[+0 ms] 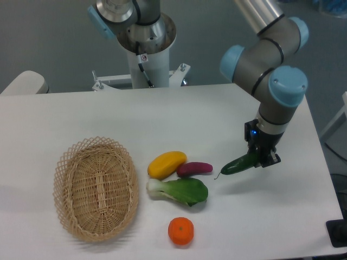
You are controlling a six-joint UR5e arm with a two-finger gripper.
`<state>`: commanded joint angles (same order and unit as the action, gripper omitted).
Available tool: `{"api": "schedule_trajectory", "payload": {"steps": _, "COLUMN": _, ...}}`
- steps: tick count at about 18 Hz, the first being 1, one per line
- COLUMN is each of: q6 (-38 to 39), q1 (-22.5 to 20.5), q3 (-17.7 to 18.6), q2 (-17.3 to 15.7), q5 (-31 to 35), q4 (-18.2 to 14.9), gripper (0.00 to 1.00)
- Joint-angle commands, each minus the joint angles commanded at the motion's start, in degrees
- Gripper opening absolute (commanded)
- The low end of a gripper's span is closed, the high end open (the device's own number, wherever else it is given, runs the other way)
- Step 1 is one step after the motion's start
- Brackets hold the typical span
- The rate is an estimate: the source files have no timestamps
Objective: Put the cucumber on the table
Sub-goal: 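Carry the green cucumber in the gripper away from the bok choy, then lower the cucumber onto the table and open the gripper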
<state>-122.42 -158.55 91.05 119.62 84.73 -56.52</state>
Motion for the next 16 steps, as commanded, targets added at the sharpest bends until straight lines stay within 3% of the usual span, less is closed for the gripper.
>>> {"api": "schedule_trajectory", "payload": {"steps": 5, "q6": -7.56, "q1": -3.16, "q3": 1.76, "q2": 0.79, "q5": 2.72, "q4": 0.27, "gripper": 0.4}}
{"api": "schedule_trajectory", "payload": {"steps": 16, "q6": -6.87, "q1": -3.69, "q3": 2.99, "q2": 0.88, "q5": 2.99, "q4": 0.71, "gripper": 0.4}}
